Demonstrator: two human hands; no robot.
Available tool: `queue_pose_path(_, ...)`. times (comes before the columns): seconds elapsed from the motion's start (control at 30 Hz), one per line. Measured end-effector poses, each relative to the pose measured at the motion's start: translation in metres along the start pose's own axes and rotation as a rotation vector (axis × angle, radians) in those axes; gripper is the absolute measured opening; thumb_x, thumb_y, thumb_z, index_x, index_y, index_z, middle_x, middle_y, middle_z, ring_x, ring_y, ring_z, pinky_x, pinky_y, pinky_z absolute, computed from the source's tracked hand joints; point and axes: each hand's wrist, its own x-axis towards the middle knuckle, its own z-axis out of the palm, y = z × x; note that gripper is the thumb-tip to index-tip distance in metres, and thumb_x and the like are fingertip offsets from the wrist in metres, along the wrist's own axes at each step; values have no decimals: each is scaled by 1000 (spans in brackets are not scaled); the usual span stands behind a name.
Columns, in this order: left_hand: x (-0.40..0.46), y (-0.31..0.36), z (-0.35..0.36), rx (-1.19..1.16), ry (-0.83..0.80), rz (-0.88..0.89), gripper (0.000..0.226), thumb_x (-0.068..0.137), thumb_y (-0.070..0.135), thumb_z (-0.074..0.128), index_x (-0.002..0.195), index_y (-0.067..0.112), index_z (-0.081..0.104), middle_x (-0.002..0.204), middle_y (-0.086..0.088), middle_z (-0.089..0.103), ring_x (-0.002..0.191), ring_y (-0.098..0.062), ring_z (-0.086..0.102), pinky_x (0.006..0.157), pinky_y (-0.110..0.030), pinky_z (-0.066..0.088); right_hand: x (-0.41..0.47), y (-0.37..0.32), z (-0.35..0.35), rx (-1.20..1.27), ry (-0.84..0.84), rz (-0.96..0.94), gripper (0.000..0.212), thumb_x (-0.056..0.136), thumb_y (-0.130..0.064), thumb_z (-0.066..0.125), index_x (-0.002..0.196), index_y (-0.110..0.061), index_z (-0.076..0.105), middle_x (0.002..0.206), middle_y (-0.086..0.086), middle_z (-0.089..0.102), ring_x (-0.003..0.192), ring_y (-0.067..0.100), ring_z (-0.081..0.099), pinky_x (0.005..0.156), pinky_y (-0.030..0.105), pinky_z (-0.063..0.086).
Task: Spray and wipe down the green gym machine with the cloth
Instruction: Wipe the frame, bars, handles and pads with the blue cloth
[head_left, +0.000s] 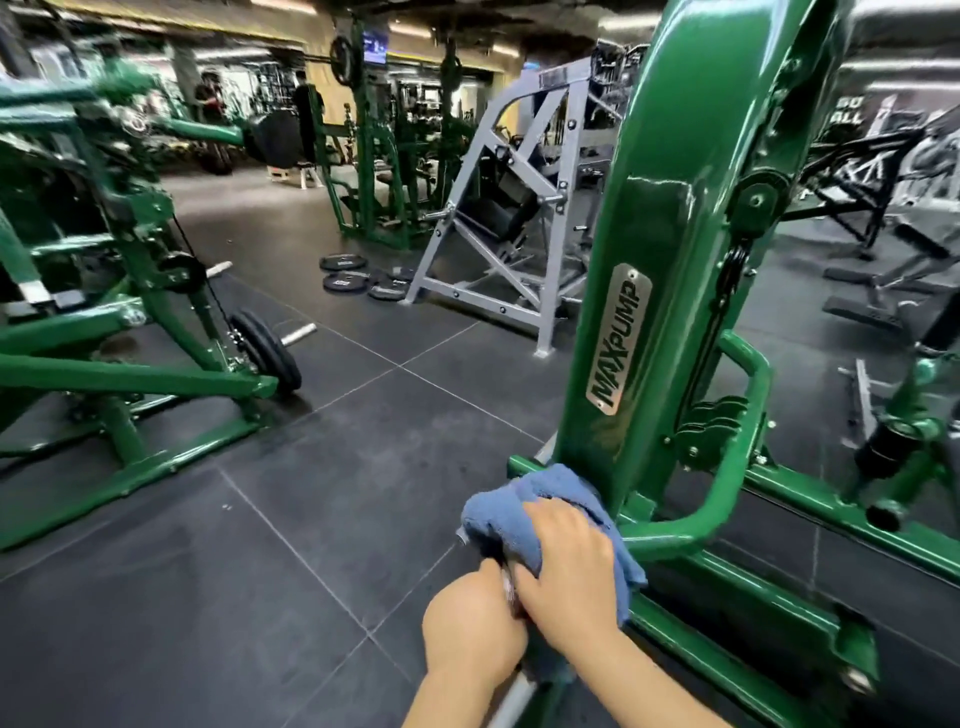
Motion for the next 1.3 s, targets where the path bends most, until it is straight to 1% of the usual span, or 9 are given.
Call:
queue_pose_path(0.1, 2, 0, -1, -26, -6, 9, 30, 84, 36, 46, 111, 22, 46, 98, 1, 66, 92, -24, 63, 72, -31, 48, -20, 8, -1, 137, -19, 155, 67, 73, -58, 44, 131, -26, 55, 135, -3, 51, 123, 20, 45, 84, 40, 51)
queue_pose_path(0.23, 5, -3, -2, -15, -25, 35, 19, 85, 33, 45, 98, 20, 42, 84, 4, 59, 75, -24, 54, 64, -31, 44, 10, -3, -3, -10, -133, 225, 56, 81, -52, 58, 130, -25, 54, 142, 5, 44, 132, 28, 37, 91, 45, 44)
queue_pose_path(0.47, 1, -8, -5, -19, -105, 23, 32, 85, 48, 46, 105, 23, 44, 91, 5, 65, 82, -20, 60, 64, -31, 43, 18, -12, 0, -115, -142, 247, 55, 45, -45, 86, 89, -20, 66, 100, 6, 64, 89, 31, 60, 56, 39, 52)
queue_pose_path(0.6, 3, -5, -12, -51, -175, 27, 36, 83, 40, 48, 113, 20, 44, 101, 4, 65, 95, -22, 62, 68, -30, 44, -12, -6, -11, 199, -186, 325, 55, 80, -41, 63, 130, -22, 51, 137, 2, 39, 120, 28, 39, 92, 35, 45)
queue_pose_path(0.67, 5, -2, -20, -80, -206, 23, 35, 83, 38, 50, 112, 20, 44, 102, 3, 65, 96, -23, 62, 67, -30, 42, -10, 4, -17, 321, -233, 337, 45, 81, -37, 53, 125, -29, 53, 129, -3, 41, 115, 23, 41, 89, 30, 43)
queue_pose_path(0.73, 3, -4, -23, -97, -248, 18, 37, 82, 40, 51, 113, 21, 43, 102, 4, 65, 95, -23, 62, 70, -31, 46, -7, 10, -29, 419, -149, 381, 29, 78, -31, 53, 106, -32, 60, 112, -6, 52, 104, 18, 49, 81, 27, 45)
queue_pose_path(0.87, 10, -10, -28, -13, -362, 93, 66, 88, 49, 50, 141, 17, 28, 124, -1, 59, 109, -25, 58, 86, -34, 49, 4, 19, -55, 476, 307, 535, 37, 84, -19, 66, 120, -12, 58, 121, 4, 51, 115, 18, 45, 96, 33, 40)
queue_pose_path(1.03, 47, 9, -24, -195, -486, 54, 104, 77, 42, 59, 153, 19, -9, 139, -5, 47, 117, -26, 56, 85, -33, 47, 49, 3, -40, 231, -132, 706, 45, 88, -33, 62, 129, -21, 49, 122, 15, 46, 97, 33, 57, 78, 34, 46)
queue_pose_path(1.3, 69, 8, -4, -314, -470, 173, 45, 81, 29, 52, 123, 21, 38, 90, 8, 53, 84, -24, 57, 63, -31, 41, 40, 8, -19, 264, -12, 879, 32, 84, -39, 60, 114, -33, 49, 111, -7, 57, 87, 18, 59, 63, 32, 44)
